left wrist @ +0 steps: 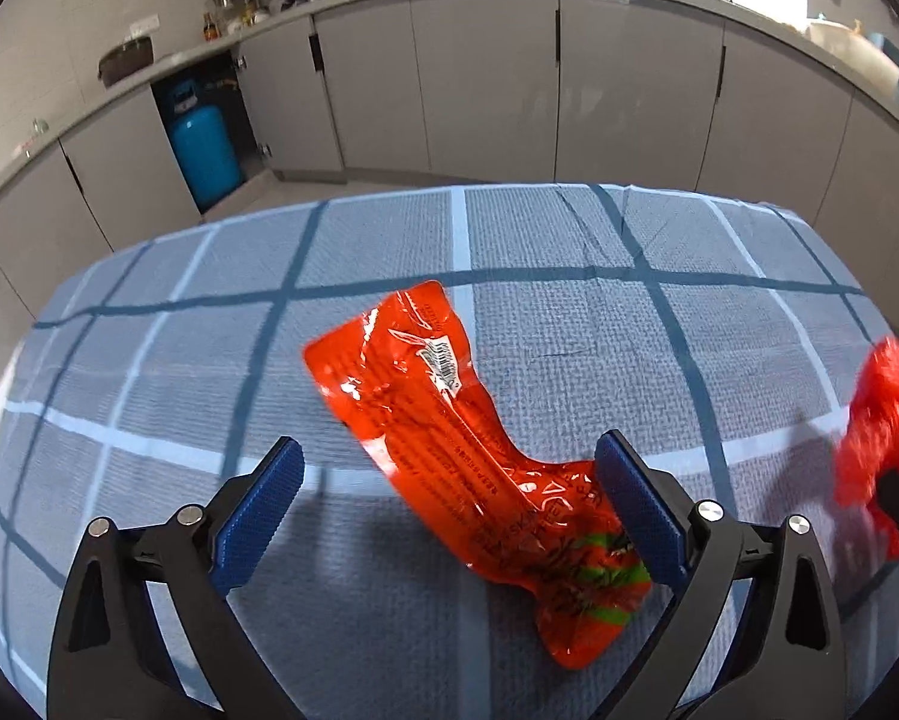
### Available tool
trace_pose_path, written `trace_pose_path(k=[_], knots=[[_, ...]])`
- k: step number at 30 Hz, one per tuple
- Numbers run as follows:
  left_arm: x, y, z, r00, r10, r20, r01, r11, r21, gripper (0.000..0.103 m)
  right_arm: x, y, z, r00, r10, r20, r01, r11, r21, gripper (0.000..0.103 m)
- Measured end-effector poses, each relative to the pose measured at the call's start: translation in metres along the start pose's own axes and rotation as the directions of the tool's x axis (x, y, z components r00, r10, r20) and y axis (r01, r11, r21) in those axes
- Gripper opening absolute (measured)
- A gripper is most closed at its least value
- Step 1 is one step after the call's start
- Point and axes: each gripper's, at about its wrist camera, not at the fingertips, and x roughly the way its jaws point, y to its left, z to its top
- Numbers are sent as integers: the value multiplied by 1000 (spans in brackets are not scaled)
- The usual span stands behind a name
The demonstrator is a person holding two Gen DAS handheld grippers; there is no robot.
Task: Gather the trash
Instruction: 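Grasp the orange snack wrapper with the left tool while the right tool grasps the red bag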
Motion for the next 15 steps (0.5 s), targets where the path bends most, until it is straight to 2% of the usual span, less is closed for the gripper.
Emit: trace_pose_path(k=[2,7,11,15], knots=[[3,-1,1,999,-29,-14,29,1000,-10,78,1,-1,-2,1000,4,-3,-4,1000,6,11],[3,-12,3,995,-99,-30,98,995,-9,52,0,-3,-6,1000,18,-3,-18,1000,11,11],[-4,-16,3,993,-115,-16,115,993,18,39,-6,-6,-9,1000,17,7,-17,1000,19,11],[-17,-19,1,989,-145,1,145,988,49,31,-13,-13,-11,1000,13,20,-14,999,41,11]])
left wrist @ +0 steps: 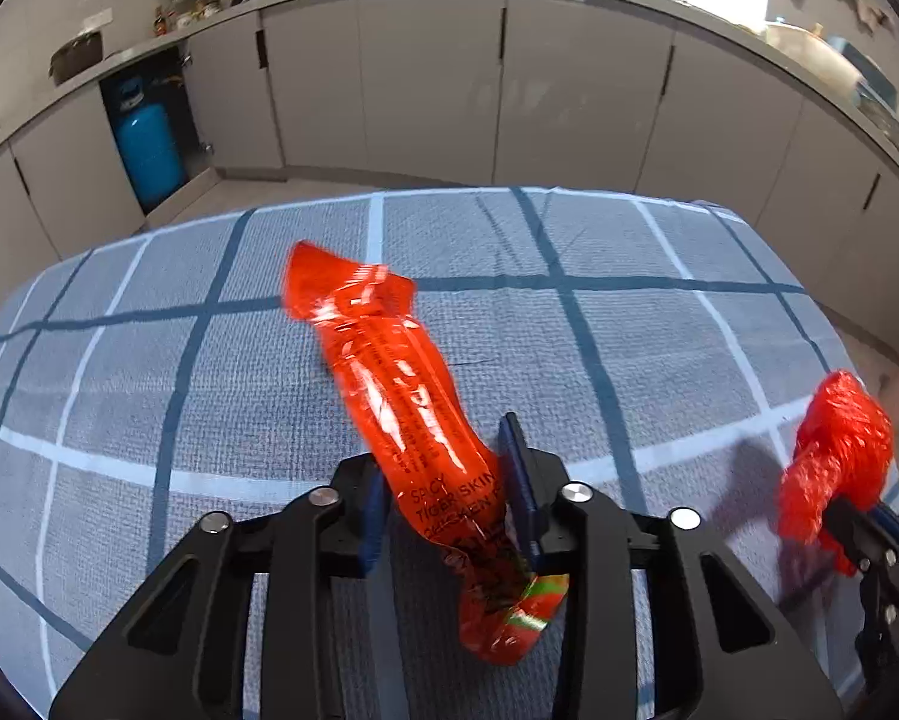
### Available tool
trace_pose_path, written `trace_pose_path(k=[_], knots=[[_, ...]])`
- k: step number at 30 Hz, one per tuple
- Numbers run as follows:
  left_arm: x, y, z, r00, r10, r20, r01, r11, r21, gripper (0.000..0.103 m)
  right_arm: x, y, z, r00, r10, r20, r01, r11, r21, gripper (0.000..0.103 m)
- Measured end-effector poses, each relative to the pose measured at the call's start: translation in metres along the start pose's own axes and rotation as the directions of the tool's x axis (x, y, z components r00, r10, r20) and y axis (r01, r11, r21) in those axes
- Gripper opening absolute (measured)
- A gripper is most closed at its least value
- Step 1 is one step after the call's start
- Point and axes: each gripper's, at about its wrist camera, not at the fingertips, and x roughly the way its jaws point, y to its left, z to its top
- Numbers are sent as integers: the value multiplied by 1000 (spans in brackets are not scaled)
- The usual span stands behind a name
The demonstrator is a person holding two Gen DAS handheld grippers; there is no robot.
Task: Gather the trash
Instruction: 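Grasp the orange snack wrapper with the left tool while the right tool grasps the red bag, then carry orange wrapper and red bag to the teal basin and release both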
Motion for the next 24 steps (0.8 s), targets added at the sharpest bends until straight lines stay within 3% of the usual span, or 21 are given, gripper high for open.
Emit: trace_pose_path(k=[4,14,24], knots=[[-12,-7,0,1000,-18,11,17,999,35,23,-5,-4,-1,1000,-2,12,2,1000,8,11],[-56,-37,2,993,12,120,-31,986,162,23,-31,-18,-2,997,-29,65,26,999,45,11],[-81,-101,0,984,-72,161,31,968,249,23,-71,-55,-13,989,-104,103,90,988,129,11]])
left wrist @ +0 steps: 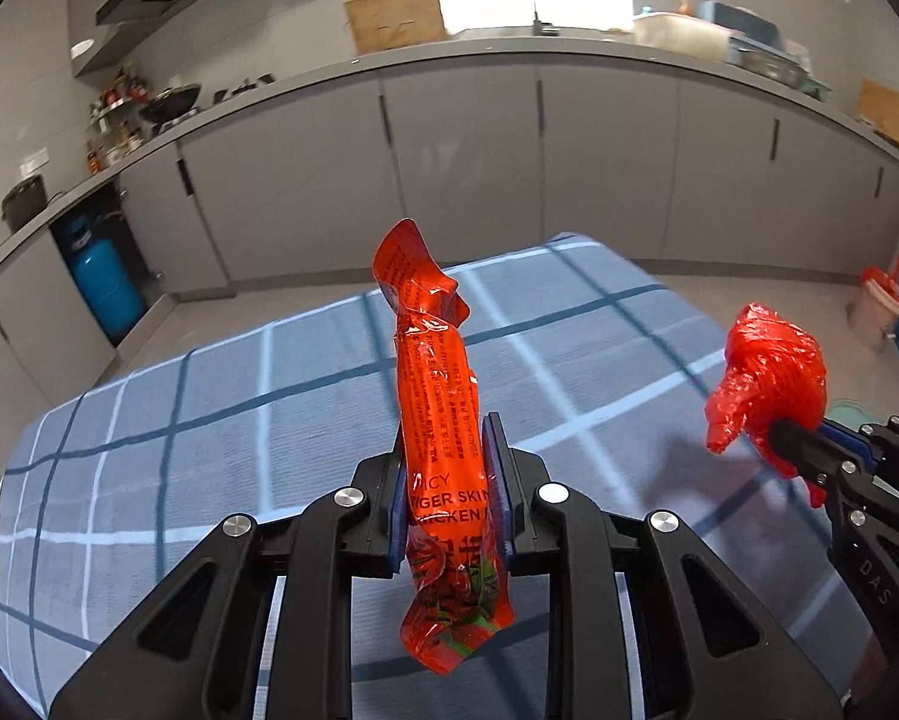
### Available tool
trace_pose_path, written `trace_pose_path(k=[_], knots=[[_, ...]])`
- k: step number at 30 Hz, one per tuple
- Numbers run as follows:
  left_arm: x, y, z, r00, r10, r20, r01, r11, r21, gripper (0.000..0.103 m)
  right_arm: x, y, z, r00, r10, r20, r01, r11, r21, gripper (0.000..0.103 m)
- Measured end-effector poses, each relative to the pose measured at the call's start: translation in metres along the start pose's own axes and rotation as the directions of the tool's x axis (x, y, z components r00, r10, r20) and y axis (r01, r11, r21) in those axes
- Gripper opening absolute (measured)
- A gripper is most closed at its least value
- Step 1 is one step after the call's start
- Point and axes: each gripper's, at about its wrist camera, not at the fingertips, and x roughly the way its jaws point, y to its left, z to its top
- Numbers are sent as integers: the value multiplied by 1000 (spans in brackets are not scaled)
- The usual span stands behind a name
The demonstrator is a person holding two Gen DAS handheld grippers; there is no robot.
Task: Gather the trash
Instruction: 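Carry orange wrapper and red bag to the teal basin and release both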
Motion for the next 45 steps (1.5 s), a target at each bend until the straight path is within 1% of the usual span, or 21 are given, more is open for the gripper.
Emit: trace_pose_path(k=[10,14,20,28,35,39,45], knots=[[-13,-62,15,996,-87,36,84,993,86,23,-38,-53,-6,995,-92,38,89,993,75,11],[-16,-89,17,992,-119,44,112,986,126,23,-50,-79,-14,990,-138,41,133,985,113,11],[-20,-126,18,985,-169,44,159,972,175,23,-63,-103,-23,982,-181,44,173,973,151,11],[-27,-173,20,969,-242,44,224,944,243,23,-81,-137,-32,969,-241,51,226,952,209,11],[-30,-219,20,950,-311,32,288,912,292,23,-93,-172,-43,954,-297,40,277,925,258,11],[-27,-242,17,940,-340,14,318,893,319,23,-96,-190,-49,947,-321,25,302,912,279,11],[-14,-274,11,922,-385,-35,373,862,345,23,-90,-219,-62,937,-351,-6,334,888,317,11]])
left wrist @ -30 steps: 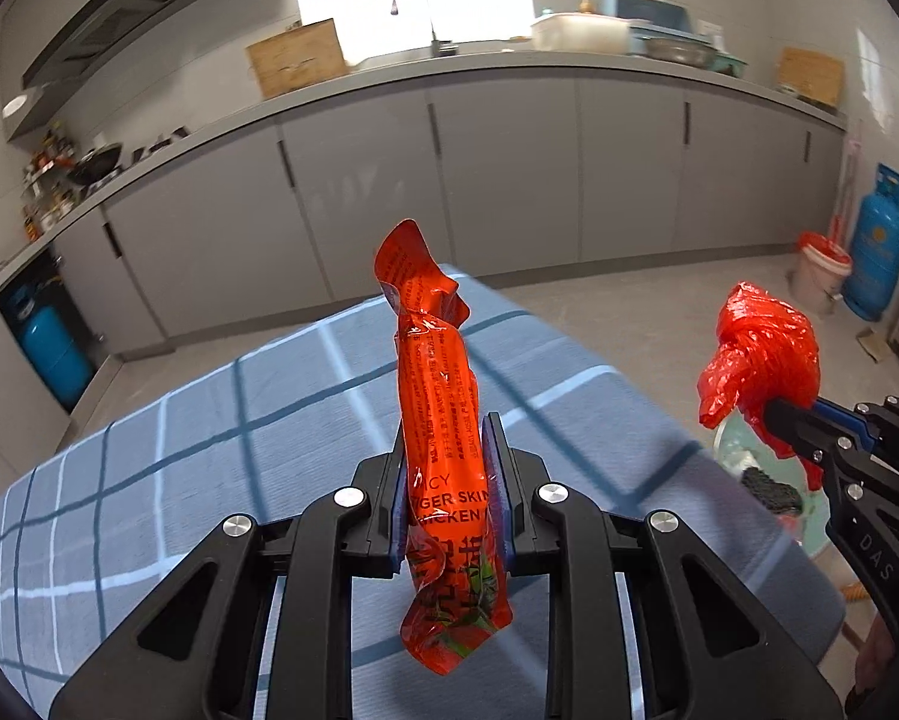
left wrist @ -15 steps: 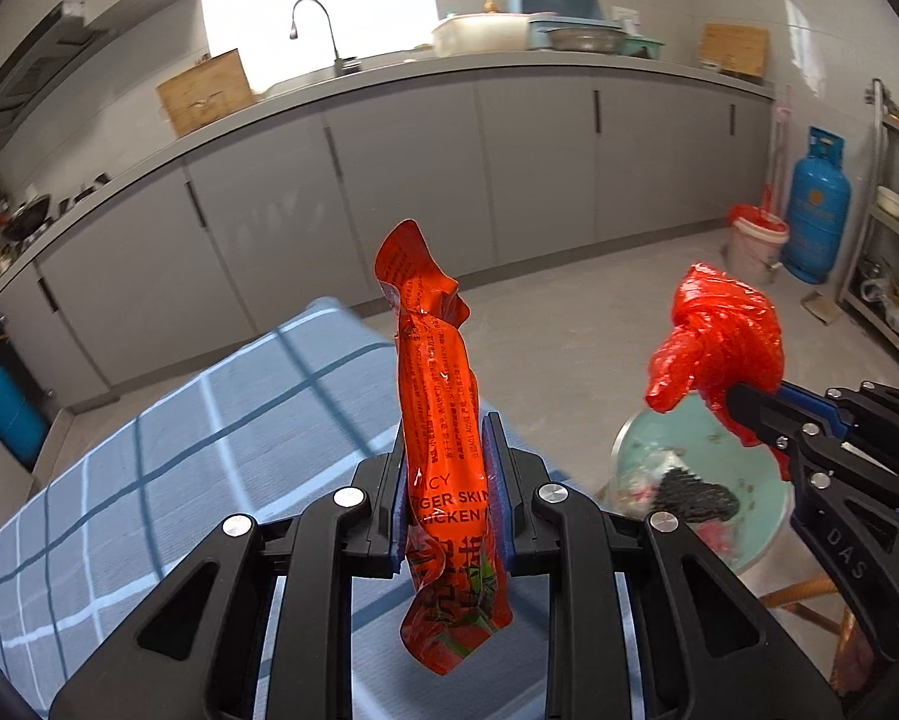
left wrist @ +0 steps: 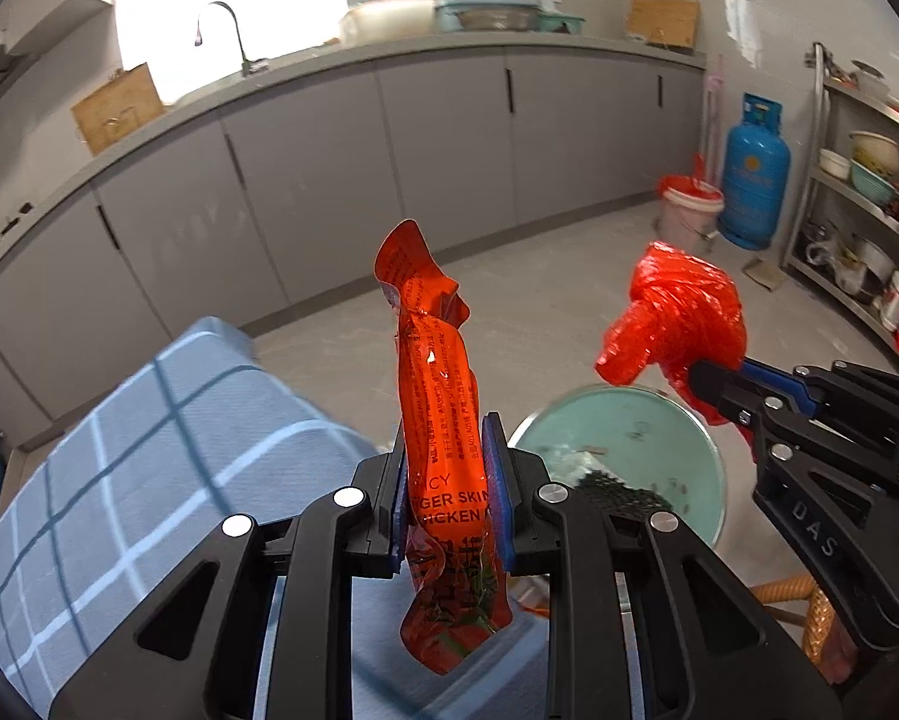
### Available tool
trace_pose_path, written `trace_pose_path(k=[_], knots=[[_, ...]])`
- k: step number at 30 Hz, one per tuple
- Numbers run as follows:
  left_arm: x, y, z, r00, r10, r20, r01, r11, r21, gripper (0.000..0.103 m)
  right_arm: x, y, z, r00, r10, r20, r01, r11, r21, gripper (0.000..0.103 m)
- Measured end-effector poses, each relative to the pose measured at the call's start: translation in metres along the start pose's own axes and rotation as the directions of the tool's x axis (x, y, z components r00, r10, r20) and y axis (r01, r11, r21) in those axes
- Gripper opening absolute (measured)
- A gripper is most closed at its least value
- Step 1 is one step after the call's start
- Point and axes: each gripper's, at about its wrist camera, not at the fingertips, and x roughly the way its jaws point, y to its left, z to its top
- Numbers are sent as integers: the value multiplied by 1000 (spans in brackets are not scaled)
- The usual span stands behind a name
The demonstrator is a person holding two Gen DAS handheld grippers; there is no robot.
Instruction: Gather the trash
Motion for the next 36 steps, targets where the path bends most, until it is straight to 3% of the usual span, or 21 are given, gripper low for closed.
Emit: trace_pose_path(k=[2,4,5,10,19,36], knots=[[10,-13,1,999,-46,-21,47,999,19,23,8,-12,-4,1000,3,-11,-3,1000,14,15],[19,-26,1,995,-91,-38,92,995,36,25,11,-24,-9,1000,-16,4,16,999,42,38],[21,-28,0,995,-93,-37,95,995,37,29,13,-30,-10,1000,-21,5,20,998,56,58],[23,-32,-6,998,-55,-40,57,997,49,47,14,-50,-19,999,-45,-12,46,993,110,60],[-14,-9,-5,1000,9,26,-9,1000,1,80,-24,-33,-8,998,-41,46,37,996,85,71],[-105,19,-10,986,62,156,-51,996,-72,86,-108,16,2,987,-20,160,24,1000,-19,74]])
